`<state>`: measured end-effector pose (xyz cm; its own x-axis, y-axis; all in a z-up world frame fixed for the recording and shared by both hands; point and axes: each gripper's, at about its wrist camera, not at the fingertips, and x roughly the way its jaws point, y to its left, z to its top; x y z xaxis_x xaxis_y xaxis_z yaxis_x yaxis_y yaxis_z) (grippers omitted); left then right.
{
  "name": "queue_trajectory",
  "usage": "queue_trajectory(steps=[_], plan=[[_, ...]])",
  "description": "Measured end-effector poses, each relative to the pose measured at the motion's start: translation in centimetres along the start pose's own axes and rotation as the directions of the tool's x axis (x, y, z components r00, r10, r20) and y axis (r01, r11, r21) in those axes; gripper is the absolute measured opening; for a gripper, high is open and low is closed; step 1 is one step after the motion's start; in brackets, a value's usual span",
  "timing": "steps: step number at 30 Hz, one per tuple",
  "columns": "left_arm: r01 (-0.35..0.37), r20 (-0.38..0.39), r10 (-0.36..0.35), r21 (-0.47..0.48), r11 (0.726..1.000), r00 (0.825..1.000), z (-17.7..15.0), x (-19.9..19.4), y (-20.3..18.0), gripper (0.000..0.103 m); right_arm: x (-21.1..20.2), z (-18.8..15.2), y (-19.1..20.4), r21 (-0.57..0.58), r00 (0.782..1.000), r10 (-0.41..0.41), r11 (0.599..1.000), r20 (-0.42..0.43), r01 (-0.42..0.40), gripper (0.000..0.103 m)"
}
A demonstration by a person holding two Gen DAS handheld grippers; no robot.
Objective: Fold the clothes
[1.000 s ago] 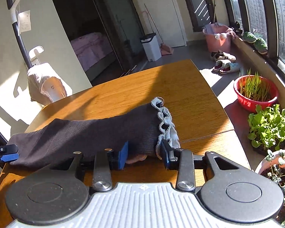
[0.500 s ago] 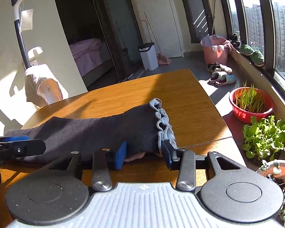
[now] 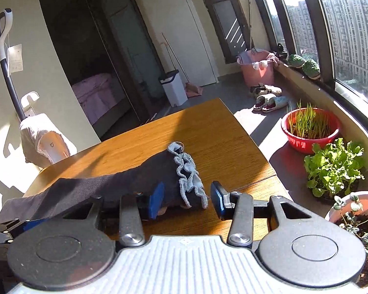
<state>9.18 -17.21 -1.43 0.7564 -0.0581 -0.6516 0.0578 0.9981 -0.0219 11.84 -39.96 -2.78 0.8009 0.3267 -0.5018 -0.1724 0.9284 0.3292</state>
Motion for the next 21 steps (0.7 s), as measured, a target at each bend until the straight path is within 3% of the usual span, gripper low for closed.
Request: queue_trajectory(steps=[9,21], plan=[[0.001,0.004,-0.001,-0.001,1.0,1.0,0.1,0.1,-0.2,0.103,1.4,0.5,-0.6,0.047,0.999,-0.006,0.999,-0.049,0.009,0.042],[0.014,0.009,-0.014,0.006,1.0,1.0,-0.1,-0.2,0.5,0.103,0.1,-0.5,-0.1,0.02,0.998,-0.038,0.999,-0.047,0.039,0.039]])
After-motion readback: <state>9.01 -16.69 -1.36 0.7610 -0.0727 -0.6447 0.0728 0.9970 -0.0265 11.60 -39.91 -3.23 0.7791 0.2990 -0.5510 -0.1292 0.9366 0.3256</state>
